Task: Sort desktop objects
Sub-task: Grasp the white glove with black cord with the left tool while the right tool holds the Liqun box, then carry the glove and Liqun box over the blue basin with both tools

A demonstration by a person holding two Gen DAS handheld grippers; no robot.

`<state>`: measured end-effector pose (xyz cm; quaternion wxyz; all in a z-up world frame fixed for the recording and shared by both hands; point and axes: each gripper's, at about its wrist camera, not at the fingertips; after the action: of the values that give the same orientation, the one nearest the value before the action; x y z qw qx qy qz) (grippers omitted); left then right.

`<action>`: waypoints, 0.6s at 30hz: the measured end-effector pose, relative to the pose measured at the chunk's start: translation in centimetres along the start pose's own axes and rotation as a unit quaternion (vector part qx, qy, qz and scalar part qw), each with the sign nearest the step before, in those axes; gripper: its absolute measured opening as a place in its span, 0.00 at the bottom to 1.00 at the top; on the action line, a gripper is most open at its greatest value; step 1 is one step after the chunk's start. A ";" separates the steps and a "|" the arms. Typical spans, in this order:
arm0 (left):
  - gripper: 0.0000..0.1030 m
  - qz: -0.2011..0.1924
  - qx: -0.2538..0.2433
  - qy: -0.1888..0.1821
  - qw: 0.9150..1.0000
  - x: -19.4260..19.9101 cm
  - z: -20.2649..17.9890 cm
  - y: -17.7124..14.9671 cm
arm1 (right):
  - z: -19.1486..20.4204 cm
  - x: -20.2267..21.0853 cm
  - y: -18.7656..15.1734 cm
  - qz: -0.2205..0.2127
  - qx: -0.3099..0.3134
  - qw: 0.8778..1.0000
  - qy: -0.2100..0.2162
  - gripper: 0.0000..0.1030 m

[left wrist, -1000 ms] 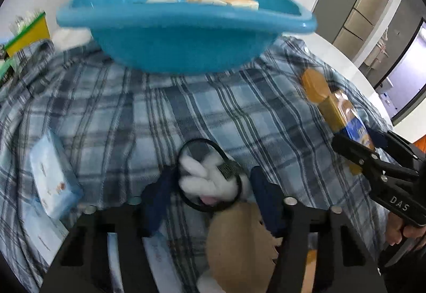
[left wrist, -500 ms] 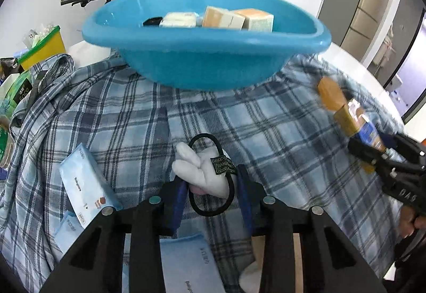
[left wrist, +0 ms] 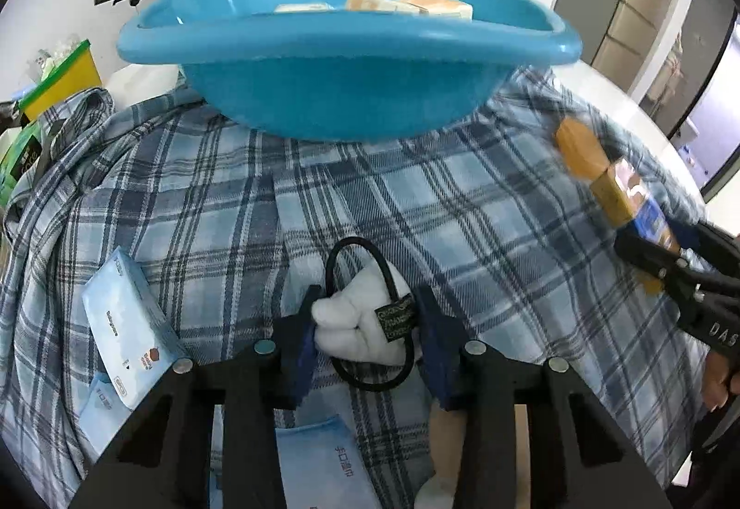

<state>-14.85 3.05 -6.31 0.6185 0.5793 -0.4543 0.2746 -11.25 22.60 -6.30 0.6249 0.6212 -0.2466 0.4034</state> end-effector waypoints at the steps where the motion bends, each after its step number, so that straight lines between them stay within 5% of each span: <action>1: 0.34 -0.001 0.007 -0.005 1.000 0.1 0.2 0.1 | 0.0 -0.1 0.0 0.001 0.000 1.000 0.000 0.52; 12: 0.32 -0.078 0.033 0.016 0.996 4.4 1.2 0.5 | -0.1 0.3 0.1 -0.006 -0.002 1.000 -0.003 0.52; 18: 0.32 -0.155 0.046 0.035 0.986 7.2 1.5 -0.2 | 0.4 1.6 0.5 -0.034 0.007 0.999 -0.022 0.52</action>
<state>-11.92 0.25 -0.14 0.6420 0.6603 -0.3242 0.2160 -10.69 22.47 -4.63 0.6285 0.6422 -0.2363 0.3699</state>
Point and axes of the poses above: each gripper's, at about its wrist camera, not at the fingertips, and x roughly against the way its jaws point, z to its left, y to its top, and after that the axes turned 3 degrees about z, right-handed
